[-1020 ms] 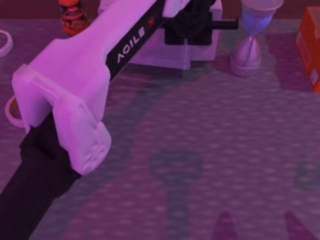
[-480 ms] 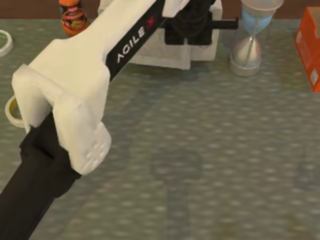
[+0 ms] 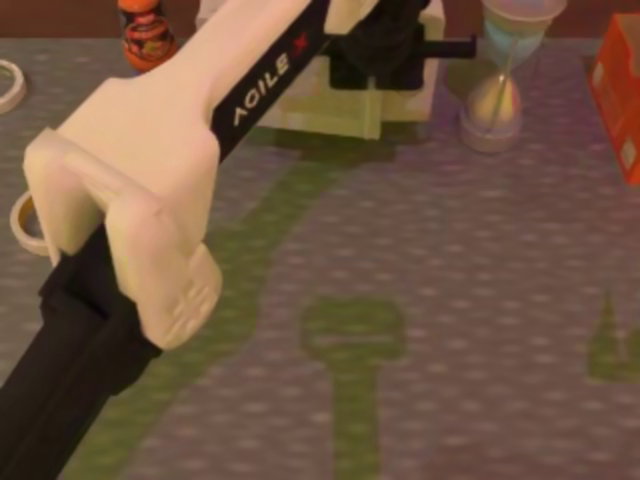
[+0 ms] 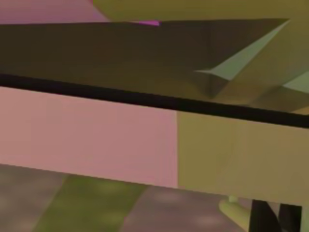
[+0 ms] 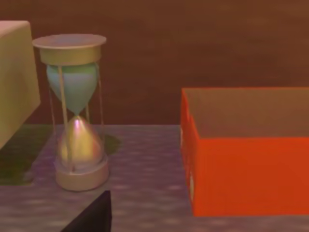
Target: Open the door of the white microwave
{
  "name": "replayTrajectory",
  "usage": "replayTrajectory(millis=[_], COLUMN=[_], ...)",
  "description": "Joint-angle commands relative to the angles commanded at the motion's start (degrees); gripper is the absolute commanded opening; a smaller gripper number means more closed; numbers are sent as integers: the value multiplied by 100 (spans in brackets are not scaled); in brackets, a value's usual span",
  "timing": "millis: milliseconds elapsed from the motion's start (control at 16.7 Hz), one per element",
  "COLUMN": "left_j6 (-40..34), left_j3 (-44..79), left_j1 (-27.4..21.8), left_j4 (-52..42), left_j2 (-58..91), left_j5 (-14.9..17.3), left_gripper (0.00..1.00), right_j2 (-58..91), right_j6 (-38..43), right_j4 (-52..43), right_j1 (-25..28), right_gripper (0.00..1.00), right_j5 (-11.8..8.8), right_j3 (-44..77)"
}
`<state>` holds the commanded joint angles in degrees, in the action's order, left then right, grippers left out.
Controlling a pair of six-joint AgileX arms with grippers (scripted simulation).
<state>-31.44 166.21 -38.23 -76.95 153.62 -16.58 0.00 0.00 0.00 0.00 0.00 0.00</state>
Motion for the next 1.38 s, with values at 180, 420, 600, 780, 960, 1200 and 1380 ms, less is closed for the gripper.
replayTrajectory(millis=[180, 420, 600, 780, 960, 1200, 1380], left_j6=[0, 6, 126, 303, 478, 577, 577], left_j3=[0, -97, -681, -1776, -2746, -3204, -3204], left_j1=[0, -48, -14, 19, 29, 38, 38], left_j4=[0, 70, 410, 893, 1382, 1678, 1678], left_j2=[0, -9, -375, -885, -1378, -1678, -1678], left_j5=[0, 21, 49, 118, 194, 251, 251], left_gripper=[0, 0, 0, 0, 0, 0, 0], right_j2=[0, 0, 0, 0, 0, 0, 0], right_j6=[0, 0, 0, 0, 0, 0, 0], right_j4=[0, 0, 0, 0, 0, 0, 0], right_j1=[0, 0, 0, 0, 0, 0, 0], right_gripper=[100, 100, 100, 100, 100, 100, 100], right_j5=[0, 0, 0, 0, 0, 0, 0], right_j3=[0, 0, 0, 0, 0, 0, 0])
